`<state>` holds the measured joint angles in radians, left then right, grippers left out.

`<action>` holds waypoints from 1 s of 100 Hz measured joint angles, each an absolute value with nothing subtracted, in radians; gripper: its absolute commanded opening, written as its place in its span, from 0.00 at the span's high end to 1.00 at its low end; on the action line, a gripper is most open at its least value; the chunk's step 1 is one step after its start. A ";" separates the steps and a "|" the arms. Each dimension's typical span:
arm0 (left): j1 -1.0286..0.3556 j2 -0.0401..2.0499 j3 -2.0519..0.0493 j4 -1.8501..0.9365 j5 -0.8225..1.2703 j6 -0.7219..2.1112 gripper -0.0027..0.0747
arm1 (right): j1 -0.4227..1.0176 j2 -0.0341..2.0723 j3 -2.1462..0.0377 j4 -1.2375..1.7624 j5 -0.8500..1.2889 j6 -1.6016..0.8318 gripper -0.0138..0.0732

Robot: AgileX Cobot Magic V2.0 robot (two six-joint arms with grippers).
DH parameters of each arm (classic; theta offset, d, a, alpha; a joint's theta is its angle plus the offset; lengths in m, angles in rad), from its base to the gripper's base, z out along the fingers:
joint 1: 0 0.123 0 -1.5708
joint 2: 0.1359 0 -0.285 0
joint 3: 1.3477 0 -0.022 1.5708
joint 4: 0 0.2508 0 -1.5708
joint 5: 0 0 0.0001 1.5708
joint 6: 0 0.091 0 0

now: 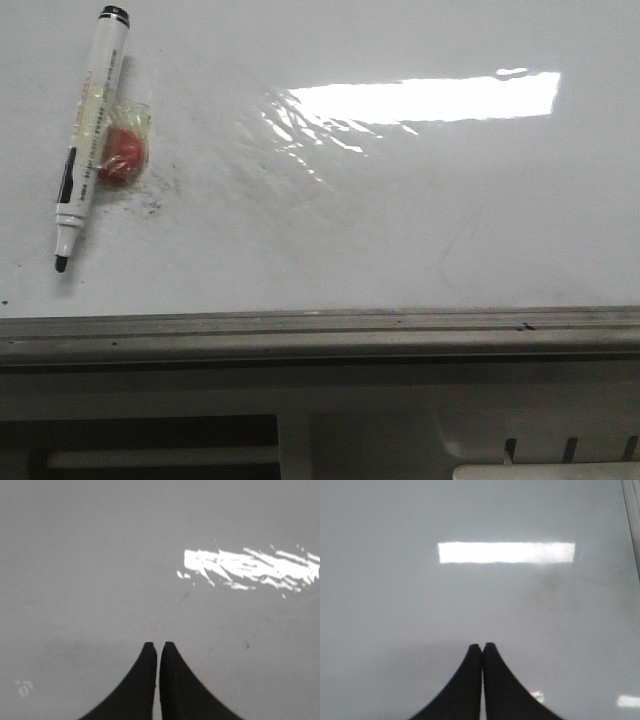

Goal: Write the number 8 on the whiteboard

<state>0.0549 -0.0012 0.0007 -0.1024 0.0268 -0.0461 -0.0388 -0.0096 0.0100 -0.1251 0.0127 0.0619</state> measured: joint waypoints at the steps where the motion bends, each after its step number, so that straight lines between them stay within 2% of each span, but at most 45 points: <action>1: 0.055 -0.001 0.001 -0.102 0.022 -0.046 0.99 | -0.039 -0.010 0.010 -0.122 0.010 0.062 0.91; 20: 0.055 -0.001 0.000 -0.076 -0.045 -0.046 0.99 | -0.039 -0.010 -0.013 -0.031 0.045 0.064 0.91; 44: 0.055 0.024 -0.141 -0.010 0.139 -0.046 0.99 | -0.039 0.066 -0.188 -0.021 0.248 0.064 0.91; 73: 0.055 0.140 -0.217 0.000 0.168 -0.046 0.97 | -0.035 0.242 -0.272 -0.021 0.377 0.064 0.91; 80: 0.055 0.163 -0.217 0.000 0.172 -0.046 0.88 | -0.033 0.252 -0.272 -0.021 0.383 0.064 0.91; 87: 0.055 0.185 -0.217 -0.008 0.172 -0.046 0.72 | -0.032 0.257 -0.272 -0.021 0.388 0.064 0.91; 92: 0.055 0.202 -0.217 -0.014 0.172 -0.046 0.56 | -0.032 0.257 -0.272 -0.021 0.390 0.064 0.91; 100: 0.049 0.239 -0.217 -0.047 0.163 -0.046 0.42 | -0.032 0.257 -0.272 -0.021 0.390 0.064 0.91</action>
<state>0.0486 0.2387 -0.2169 -0.0470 0.1630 -0.0461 -0.0316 0.2573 -0.2722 -0.0209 0.3903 0.0640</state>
